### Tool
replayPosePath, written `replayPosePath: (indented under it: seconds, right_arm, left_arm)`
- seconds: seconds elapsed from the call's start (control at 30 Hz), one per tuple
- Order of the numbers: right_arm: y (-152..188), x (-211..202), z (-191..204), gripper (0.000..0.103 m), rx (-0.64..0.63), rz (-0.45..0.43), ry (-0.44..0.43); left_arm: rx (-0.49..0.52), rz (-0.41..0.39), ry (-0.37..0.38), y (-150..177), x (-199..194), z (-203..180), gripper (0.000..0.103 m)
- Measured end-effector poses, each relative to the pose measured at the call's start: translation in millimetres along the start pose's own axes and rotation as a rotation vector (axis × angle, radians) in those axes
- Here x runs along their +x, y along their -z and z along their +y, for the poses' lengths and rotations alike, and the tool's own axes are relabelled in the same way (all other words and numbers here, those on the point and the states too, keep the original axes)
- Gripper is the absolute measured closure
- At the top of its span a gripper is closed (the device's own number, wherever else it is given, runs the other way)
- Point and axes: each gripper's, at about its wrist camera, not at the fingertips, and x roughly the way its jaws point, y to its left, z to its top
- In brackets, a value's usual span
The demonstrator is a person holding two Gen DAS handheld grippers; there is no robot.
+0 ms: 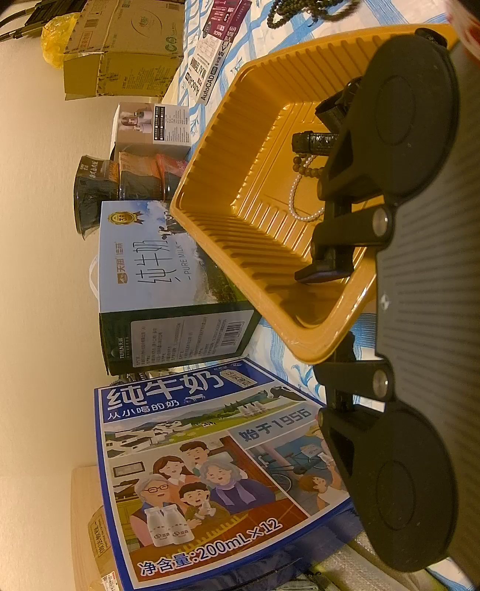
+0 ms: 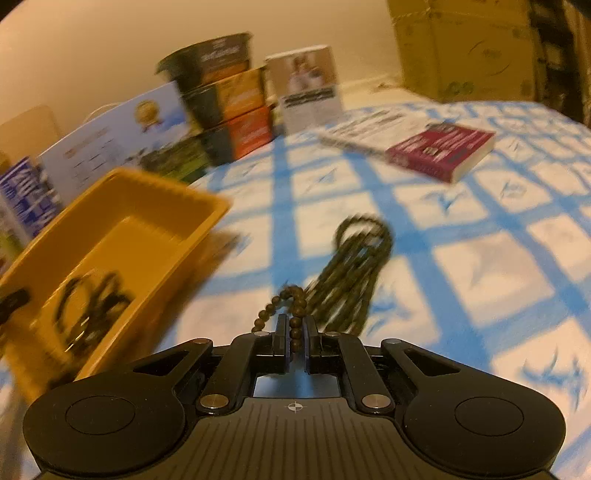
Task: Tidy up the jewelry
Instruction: 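Close the right gripper on the small dark bead bracelet, then carry the small bead bracelet into the orange tray and open the right gripper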
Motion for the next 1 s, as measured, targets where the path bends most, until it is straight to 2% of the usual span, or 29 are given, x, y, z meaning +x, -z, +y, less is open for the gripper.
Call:
replayPosePath:
  seconds: [0.17, 0.3, 0.4, 0.47, 0.5, 0.73, 0.83, 1.0]
  right_arm:
    - [26, -19, 13, 0.096, 0.009, 0.054, -0.041]
    - [33, -27, 19, 0.095, -0.028, 0.08, -0.006]
    - [33, -25, 19, 0.084, -0.038, 0.077, 0.005]
    - [32, -21, 20, 0.069, -0.044, 0.073, 0.02]
    - [31, -18, 19, 0.069, -0.048, 0.069, 0.023]
    - [29, 3, 27, 0.071, -0.15, 0.065, 0.07]
    - [35, 5, 37, 0.097, -0.252, 0.069, 0.082]
    - [33, -2, 36, 0.097, -0.216, 0.052, 0.063]
  left_arm:
    - [0.001, 0.0, 0.0, 0, 0, 0, 0.081]
    - [0.002, -0.001, 0.0, 0, 0, 0, 0.081]
    - [0.002, -0.002, 0.0, 1, 0, 0, 0.081]
    - [0.003, -0.001, 0.0, 1, 0, 0, 0.081]
    - [0.003, -0.002, 0.0, 1, 0, -1, 0.081]
    - [0.004, -0.003, 0.0, 1, -1, -1, 0.081]
    - [0.002, -0.003, 0.0, 1, -1, -1, 0.081]
    - [0.004, -0.003, 0.001, 1, -2, -1, 0.081]
